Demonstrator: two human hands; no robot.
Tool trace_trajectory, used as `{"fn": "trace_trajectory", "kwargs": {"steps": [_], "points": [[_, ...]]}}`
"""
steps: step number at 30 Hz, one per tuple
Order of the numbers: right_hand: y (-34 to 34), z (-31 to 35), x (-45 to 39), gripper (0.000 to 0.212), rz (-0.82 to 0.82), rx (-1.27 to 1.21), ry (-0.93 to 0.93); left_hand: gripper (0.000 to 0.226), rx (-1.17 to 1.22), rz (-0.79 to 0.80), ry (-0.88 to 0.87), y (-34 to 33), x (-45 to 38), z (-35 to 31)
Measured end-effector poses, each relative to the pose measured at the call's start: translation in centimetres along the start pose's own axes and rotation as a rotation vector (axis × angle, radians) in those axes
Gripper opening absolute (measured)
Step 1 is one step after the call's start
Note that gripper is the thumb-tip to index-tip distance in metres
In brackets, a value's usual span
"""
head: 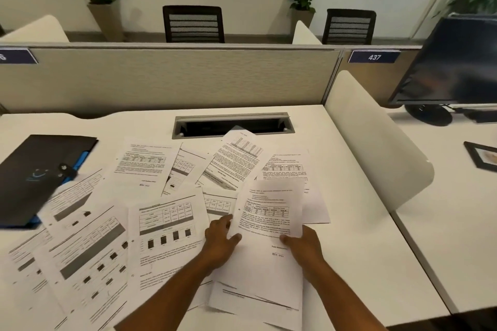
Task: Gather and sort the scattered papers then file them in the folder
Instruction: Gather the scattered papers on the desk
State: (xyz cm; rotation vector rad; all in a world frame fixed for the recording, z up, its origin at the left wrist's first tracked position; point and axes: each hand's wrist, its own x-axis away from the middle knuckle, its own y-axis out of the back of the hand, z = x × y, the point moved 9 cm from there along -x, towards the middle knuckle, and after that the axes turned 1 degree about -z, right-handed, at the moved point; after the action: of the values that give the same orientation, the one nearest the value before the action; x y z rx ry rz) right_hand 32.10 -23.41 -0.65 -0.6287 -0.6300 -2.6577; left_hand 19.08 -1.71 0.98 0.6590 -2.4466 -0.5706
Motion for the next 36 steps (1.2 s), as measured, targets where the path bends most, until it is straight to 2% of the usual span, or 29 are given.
{"fn": "trace_trajectory", "kwargs": {"steps": [3,5,11,15,19,24,30,33,36], "points": [[0.7,2.8,0.9,0.033,0.006,0.018,0.131,0.059,0.118,-0.166,-0.107,2.2,0.6,-0.8],[1.3,5.1,1.5,0.035,0.034,0.011,0.208,0.058,0.218,-0.216,-0.106,3.5,0.6,-1.0],[3.3,11.1,2.8,0.027,0.138,0.013,0.334,0.053,0.314,-0.061,-0.081,4.3,0.0,-2.1],[4.0,13.3,3.7,0.030,0.173,-0.034,0.388,0.061,0.347,0.007,-0.111,4.5,0.4,-3.6],[3.4,13.9,4.1,0.035,0.231,-0.141,0.391,0.043,0.538,0.062,-0.186,5.3,1.3,-6.4],[2.9,15.2,4.7,0.036,0.154,-0.248,0.472,0.035,0.703,-0.117,-0.268,8.7,2.1,-8.9],[1.7,18.0,6.6,0.045,0.006,-0.306,0.626,0.034,0.596,-0.430,-0.422,12.8,4.7,-11.1],[0.3,17.8,6.9,0.054,0.005,-0.329,0.627,0.036,0.600,-0.461,-0.464,13.1,5.6,-10.8],[-1.2,16.7,6.4,0.057,0.009,-0.299,0.575,0.038,0.568,-0.454,-0.417,12.6,5.7,-9.3]]}}
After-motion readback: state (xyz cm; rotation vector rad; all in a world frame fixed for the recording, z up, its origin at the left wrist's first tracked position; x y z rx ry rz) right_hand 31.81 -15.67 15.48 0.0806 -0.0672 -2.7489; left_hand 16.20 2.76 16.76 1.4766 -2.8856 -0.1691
